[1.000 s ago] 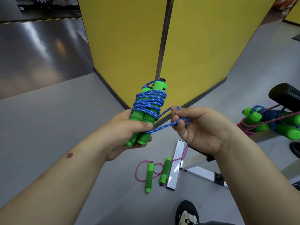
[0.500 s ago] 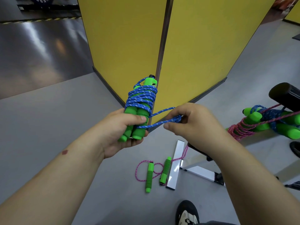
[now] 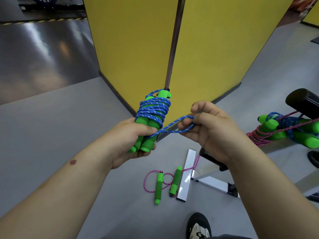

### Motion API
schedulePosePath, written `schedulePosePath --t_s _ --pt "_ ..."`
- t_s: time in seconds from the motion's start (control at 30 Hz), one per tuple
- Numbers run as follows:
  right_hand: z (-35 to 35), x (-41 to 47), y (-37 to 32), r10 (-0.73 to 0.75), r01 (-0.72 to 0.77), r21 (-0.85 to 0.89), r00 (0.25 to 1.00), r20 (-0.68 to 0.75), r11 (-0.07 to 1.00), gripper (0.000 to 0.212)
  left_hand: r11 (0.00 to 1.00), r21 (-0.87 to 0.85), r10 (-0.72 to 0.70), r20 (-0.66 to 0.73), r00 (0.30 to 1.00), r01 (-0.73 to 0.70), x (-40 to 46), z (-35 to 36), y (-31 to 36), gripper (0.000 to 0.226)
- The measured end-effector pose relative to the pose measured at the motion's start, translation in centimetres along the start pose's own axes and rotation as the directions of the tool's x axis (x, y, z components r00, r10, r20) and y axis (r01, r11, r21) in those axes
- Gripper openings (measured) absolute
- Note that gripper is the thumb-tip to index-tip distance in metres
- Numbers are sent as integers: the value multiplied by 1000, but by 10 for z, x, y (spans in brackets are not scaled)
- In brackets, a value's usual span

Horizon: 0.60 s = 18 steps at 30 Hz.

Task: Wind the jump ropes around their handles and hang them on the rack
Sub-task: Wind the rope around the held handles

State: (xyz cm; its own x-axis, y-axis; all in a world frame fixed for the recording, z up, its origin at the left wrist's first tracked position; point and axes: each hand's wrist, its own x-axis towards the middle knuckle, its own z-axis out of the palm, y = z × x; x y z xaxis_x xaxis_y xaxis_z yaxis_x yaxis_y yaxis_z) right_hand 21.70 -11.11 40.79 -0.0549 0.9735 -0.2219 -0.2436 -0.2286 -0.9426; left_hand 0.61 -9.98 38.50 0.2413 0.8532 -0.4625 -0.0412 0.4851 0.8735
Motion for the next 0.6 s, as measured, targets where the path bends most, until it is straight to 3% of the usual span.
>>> schedulePosePath --t_s 0.17,0.37,0.6 --pt "-6 1 -2 -68 69 -75 998 7 995 43 996 -56 -69 48 997 71 -1 0 0 14" --pt "-8 -7 -13 -18 -62 312 969 246 948 29 996 -33 -80 73 994 82 -2 3 -2 18" --pt "-6 -5 -12 16 9 307 997 -79 952 29 993 -113 -5 193 981 27 -3 12 2 48"
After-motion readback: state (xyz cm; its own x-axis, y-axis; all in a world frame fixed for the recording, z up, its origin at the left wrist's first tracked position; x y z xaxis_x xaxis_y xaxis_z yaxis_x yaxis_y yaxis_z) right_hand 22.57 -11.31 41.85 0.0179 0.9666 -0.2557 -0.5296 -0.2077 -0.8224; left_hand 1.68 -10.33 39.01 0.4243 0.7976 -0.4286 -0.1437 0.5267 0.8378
